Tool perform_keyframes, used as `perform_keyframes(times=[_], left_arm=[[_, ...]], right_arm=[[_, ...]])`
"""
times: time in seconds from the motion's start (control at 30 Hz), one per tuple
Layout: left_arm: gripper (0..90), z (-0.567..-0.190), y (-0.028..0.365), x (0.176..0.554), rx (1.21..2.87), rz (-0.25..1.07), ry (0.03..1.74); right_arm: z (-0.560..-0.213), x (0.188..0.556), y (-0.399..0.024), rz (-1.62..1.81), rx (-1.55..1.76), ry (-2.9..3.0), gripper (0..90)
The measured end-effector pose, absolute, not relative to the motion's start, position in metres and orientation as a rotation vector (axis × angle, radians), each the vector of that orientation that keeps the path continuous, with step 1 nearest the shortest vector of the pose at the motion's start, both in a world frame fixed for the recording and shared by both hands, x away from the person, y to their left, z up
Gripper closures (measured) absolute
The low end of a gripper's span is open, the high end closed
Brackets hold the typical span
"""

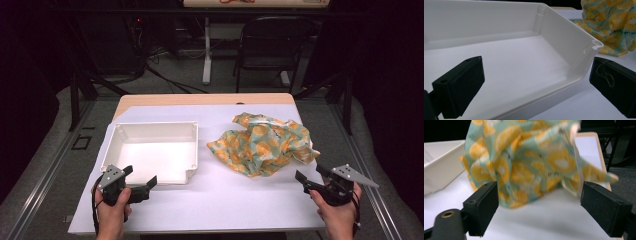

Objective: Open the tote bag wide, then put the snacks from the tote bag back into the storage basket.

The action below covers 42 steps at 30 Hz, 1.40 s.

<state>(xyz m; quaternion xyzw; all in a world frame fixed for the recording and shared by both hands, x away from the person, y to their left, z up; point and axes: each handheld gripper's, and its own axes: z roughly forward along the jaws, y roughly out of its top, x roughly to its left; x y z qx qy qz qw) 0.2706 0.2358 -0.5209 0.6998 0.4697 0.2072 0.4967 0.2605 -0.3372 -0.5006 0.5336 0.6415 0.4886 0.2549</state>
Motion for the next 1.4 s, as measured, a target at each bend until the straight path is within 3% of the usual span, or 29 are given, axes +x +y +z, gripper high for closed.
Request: perform_keyframes(times=[0.2, 0.4, 0.63, 0.77, 0.8, 0.87, 0.93, 1.03, 1.07, 1.4], left_arm=[[0.1, -0.522, 0.236, 0.269, 1.697, 0.511, 1.149], [0.1, -0.524, 0.239, 0.271, 1.706, 0.516, 1.165], [0.1, -0.523, 0.240, 0.269, 1.716, 0.519, 1.160], [0.1, -0.522, 0.239, 0.268, 1.713, 0.515, 1.155], [0.1, -0.523, 0.238, 0.268, 1.720, 0.511, 1.155], [0.1, -0.523, 0.236, 0.270, 1.729, 0.502, 1.152], [0.1, -0.524, 0.235, 0.270, 1.727, 0.502, 1.152], [0.1, -0.523, 0.233, 0.271, 1.732, 0.500, 1.153], [0.1, -0.523, 0.233, 0.270, 1.729, 0.501, 1.153], [0.1, -0.518, 0.220, 0.273, 1.735, 0.508, 1.115]], right_arm=[[-0.484, 0.296, -0.314, 1.308, 1.426, 1.787, 0.0], [-0.462, 0.343, -0.271, 1.340, 1.387, 1.796, 0.0], [-0.468, 0.368, -0.246, 1.259, 1.401, 1.867, 0.0], [-0.478, 0.371, -0.239, 1.229, 1.383, 1.901, 10.6], [-0.480, 0.366, -0.237, 1.227, 1.339, 1.869, 31.2], [-0.481, 0.363, -0.236, 1.251, 1.296, 1.868, 52.8], [-0.482, 0.361, -0.236, 1.265, 1.279, 1.880, 69.7], [-0.483, 0.360, -0.236, 1.272, 1.261, 1.905, 86.8], [-0.482, 0.359, -0.235, 1.276, 1.253, 1.911, 90.0], [-0.472, 0.340, -0.236, 1.367, 1.192, 1.901, 90.0]])
